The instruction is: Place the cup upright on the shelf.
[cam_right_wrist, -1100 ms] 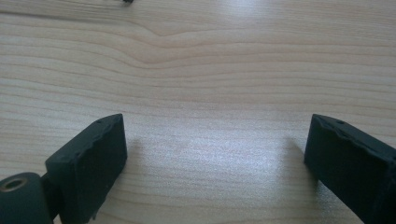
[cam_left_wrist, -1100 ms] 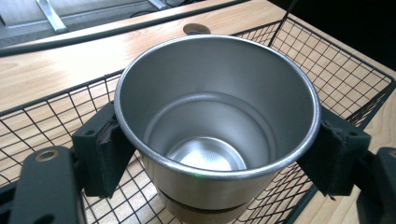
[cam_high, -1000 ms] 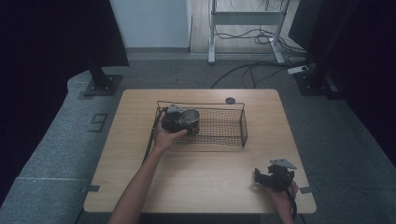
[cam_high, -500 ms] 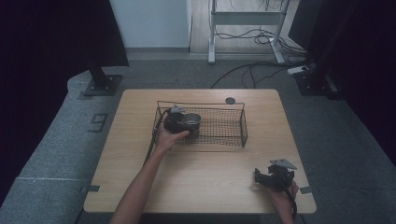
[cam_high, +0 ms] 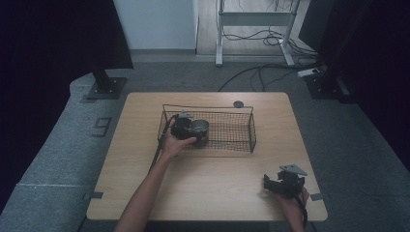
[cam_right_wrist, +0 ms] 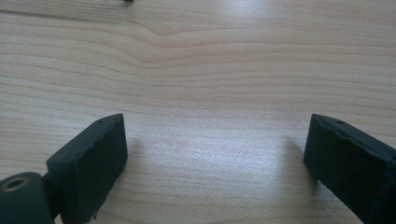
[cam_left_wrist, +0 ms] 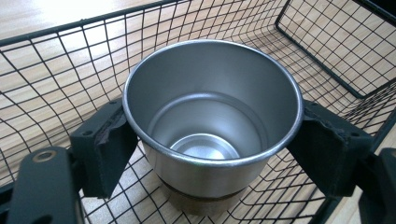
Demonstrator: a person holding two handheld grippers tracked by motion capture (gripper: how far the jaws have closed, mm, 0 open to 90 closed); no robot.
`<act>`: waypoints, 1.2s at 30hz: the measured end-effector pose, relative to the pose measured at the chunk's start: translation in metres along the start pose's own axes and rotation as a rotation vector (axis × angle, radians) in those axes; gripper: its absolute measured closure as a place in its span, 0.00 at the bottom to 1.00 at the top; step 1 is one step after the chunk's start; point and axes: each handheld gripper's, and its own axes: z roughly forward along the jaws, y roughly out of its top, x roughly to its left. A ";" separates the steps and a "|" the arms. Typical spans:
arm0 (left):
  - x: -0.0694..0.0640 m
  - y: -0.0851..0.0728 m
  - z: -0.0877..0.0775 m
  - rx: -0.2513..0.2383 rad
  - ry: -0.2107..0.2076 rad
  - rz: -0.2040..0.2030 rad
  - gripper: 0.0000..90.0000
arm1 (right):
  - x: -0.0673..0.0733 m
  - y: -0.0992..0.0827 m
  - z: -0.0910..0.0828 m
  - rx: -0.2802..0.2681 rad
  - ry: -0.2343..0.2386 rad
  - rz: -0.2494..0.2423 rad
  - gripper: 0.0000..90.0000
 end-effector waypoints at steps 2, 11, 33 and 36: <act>0.001 -0.001 -0.001 0.001 0.000 -0.004 0.20 | 0.000 0.000 0.000 0.000 0.000 0.000 0.07; 0.003 -0.004 -0.004 -0.002 -0.004 -0.011 0.16 | 0.000 0.000 0.000 0.002 0.000 0.000 0.07; -0.010 0.006 -0.042 -0.091 -0.019 0.021 0.04 | 0.000 0.000 0.000 0.002 0.000 0.001 0.07; -0.015 0.005 -0.051 -0.107 -0.045 0.032 0.04 | 0.000 0.000 0.000 0.002 0.000 0.000 0.07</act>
